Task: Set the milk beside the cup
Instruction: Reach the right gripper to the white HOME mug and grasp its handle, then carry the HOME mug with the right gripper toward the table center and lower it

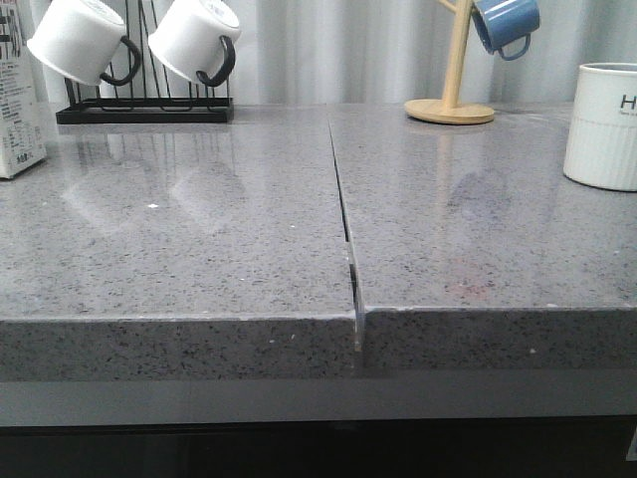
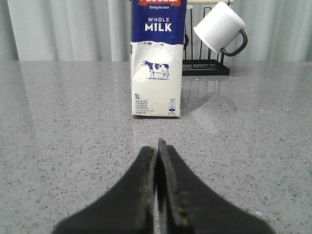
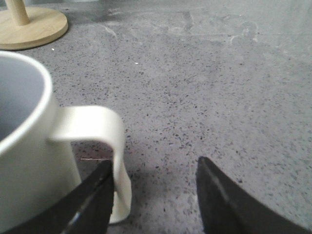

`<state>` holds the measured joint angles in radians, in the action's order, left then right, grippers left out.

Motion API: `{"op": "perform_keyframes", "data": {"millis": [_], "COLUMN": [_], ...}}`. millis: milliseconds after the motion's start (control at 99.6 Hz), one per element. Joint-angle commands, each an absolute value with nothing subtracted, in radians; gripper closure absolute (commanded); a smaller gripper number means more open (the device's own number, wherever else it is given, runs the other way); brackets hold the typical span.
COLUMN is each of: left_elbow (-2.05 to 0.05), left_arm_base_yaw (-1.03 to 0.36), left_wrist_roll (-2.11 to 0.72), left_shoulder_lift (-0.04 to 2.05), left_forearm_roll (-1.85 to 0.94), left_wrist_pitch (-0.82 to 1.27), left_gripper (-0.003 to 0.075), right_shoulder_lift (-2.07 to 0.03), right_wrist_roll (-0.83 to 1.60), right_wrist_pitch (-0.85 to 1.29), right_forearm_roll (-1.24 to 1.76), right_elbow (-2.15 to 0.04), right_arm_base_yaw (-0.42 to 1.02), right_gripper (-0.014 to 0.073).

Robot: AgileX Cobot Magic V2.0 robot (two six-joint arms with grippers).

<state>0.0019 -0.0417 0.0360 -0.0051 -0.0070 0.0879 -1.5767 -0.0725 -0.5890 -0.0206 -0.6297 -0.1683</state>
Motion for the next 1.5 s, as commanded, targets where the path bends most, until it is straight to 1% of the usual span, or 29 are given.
{"op": "perform_keyframes", "data": {"millis": [0, 80, 131, 201, 251, 321, 371, 422, 512, 723, 873, 1124, 1265, 1486], "left_elbow": [0.043, 0.043, 0.043, 0.043, 0.043, 0.043, 0.043, 0.043, 0.043, 0.043, 0.043, 0.043, 0.043, 0.043], "left_arm_base_yaw": [-0.039, -0.039, -0.039, -0.039, -0.039, -0.039, -0.039, -0.039, -0.039, -0.039, -0.039, -0.039, -0.039, -0.039], "left_wrist_roll": [0.044, 0.044, 0.044, 0.044, 0.044, 0.044, 0.044, 0.044, 0.044, 0.044, 0.044, 0.044, 0.044, 0.044], "left_shoulder_lift": [-0.038, -0.038, -0.038, -0.038, -0.038, -0.038, -0.038, -0.038, -0.038, -0.038, -0.038, -0.038, -0.038, -0.038], "left_forearm_roll": [-0.014, -0.014, -0.014, -0.014, -0.014, -0.014, -0.014, -0.014, -0.014, -0.014, -0.014, -0.014, -0.014, -0.014], "left_wrist_pitch": [0.011, 0.011, 0.011, 0.011, 0.011, 0.011, 0.011, 0.011, 0.011, 0.011, 0.011, 0.011, 0.011, 0.011], "left_gripper": [0.0741, 0.0741, 0.0741, 0.0741, 0.0741, 0.0741, 0.0741, 0.0741, 0.0741, 0.0741, 0.0741, 0.0741, 0.0741, 0.0741], "right_shoulder_lift": [-1.575, -1.602, -1.614, -1.624, -1.625, -1.625, -1.625, -1.625, -1.625, -1.603, -1.545, -1.498, -1.502, -1.551], "right_wrist_roll": [-0.068, -0.068, -0.068, -0.068, -0.068, -0.068, -0.068, -0.068, -0.068, -0.068, -0.068, -0.068, -0.068, -0.068], "right_wrist_pitch": [-0.671, -0.672, -0.675, -0.677, -0.682, -0.682, -0.683, -0.684, -0.684, -0.685, -0.684, -0.657, -0.569, -0.535], "right_forearm_roll": [-0.030, -0.030, -0.030, -0.031, -0.031, -0.031, -0.031, -0.031, -0.032, -0.032, -0.032, -0.032, -0.032, -0.032], "right_elbow": [-0.687, -0.710, -0.723, -0.732, -0.732, -0.732, -0.732, -0.732, -0.732, -0.732, -0.732, -0.742, -0.787, -0.863], "right_arm_base_yaw": [-0.172, -0.172, -0.172, -0.172, -0.172, -0.172, -0.172, -0.172, -0.172, -0.161, -0.112, 0.069, 0.182, 0.303], "right_gripper": [0.0194, 0.0200, 0.0224, 0.0307, 0.0395, 0.0494, 0.0549, 0.0594, 0.0634, 0.0643, 0.0643, 0.0643, 0.0643, 0.0643]}}
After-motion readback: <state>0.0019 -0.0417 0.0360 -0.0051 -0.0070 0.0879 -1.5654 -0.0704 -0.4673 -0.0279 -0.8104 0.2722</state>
